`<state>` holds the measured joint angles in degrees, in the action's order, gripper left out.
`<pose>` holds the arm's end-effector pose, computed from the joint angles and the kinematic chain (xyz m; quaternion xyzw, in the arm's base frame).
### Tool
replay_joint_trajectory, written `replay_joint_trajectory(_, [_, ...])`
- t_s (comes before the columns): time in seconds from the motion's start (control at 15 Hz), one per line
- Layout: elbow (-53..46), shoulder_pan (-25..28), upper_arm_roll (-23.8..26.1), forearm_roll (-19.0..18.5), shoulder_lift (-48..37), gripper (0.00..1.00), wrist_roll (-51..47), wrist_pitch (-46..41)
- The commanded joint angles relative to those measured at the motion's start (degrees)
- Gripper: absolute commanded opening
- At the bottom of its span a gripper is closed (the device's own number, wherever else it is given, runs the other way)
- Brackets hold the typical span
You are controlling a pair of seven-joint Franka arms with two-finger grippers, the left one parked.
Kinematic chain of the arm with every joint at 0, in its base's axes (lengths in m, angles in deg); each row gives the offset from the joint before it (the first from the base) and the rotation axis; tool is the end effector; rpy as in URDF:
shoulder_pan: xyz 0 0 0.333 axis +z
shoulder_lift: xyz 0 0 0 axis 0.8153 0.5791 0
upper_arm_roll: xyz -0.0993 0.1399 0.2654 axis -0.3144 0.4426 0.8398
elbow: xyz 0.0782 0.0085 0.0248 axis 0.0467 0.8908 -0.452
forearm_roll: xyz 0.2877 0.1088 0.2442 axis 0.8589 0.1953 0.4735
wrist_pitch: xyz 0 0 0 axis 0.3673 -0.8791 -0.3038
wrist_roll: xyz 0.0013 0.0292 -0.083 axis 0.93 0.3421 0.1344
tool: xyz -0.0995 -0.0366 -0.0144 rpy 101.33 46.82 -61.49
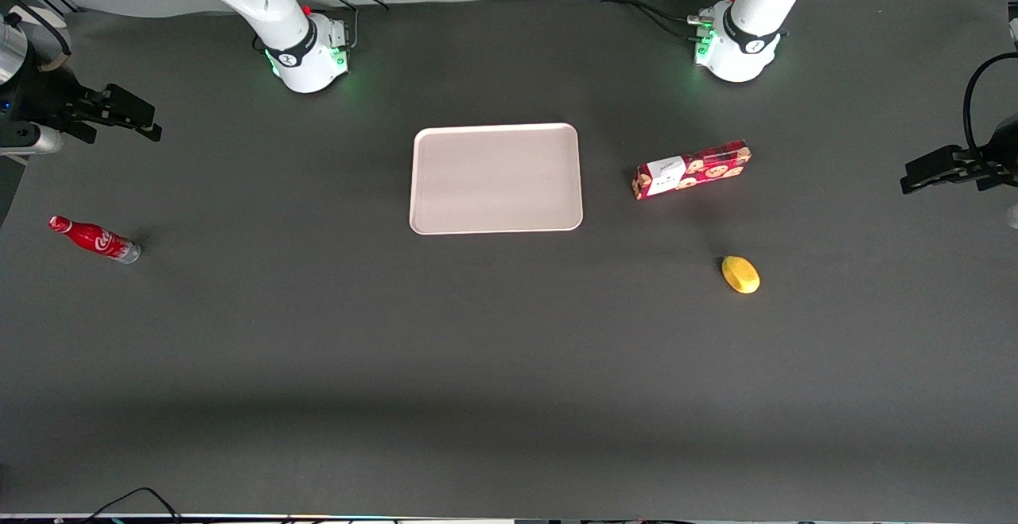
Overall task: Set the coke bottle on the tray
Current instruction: 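Move the right gripper over the lying red Coca-Cola bottle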
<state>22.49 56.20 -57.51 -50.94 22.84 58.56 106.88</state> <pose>0.4888 0.0031 0.6264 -0.9990 0.0126 0.0428 0.0018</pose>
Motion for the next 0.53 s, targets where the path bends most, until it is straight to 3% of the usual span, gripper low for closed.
replay_joint_trajectory(0.0, [-2.39, -0.09, 0.35, 1.03, 1.78, 1.0, -1.6, -1.43])
replay_joint_trajectory(0.27, [-3.0, -0.79, -0.52, -0.02, 2.31, 1.0, -0.55, -0.73])
replay_joint_trajectory(0.4, [-2.4, -0.7, -1.92, -5.27, 2.57, 1.0, 5.82, -0.81])
replay_joint_trajectory(0.47, [-2.13, -0.7, -4.89, -5.99, 2.75, 1.0, 9.87, -0.73])
